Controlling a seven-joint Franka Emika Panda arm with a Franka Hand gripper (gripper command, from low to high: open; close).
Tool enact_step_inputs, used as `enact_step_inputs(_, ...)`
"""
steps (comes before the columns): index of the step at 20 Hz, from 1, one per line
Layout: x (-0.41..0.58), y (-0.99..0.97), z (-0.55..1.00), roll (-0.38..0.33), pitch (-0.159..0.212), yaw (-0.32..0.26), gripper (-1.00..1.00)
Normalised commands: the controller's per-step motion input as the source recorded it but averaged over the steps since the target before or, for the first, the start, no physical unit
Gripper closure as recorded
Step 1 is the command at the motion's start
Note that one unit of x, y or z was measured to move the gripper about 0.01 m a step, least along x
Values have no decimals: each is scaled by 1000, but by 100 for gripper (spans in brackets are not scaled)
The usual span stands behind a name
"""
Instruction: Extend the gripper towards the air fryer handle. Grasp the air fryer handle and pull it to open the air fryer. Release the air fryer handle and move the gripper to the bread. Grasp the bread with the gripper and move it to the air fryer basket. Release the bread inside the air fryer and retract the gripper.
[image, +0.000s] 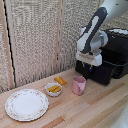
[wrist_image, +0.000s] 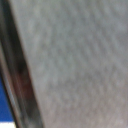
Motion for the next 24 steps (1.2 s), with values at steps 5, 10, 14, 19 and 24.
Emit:
enact_step_inputs(5, 19, 78, -66, -65, 93, -43, -100)
enact_step_inputs(10, 0, 197, 76, -6, 112, -17, -100)
enact_step_inputs(14, 0, 241, 596, 1, 84, 5, -100)
enact_step_inputs(19, 96, 271, 753, 25, 93, 24, -100)
enact_step_inputs(24, 248, 348, 532, 49, 85, 66, -100)
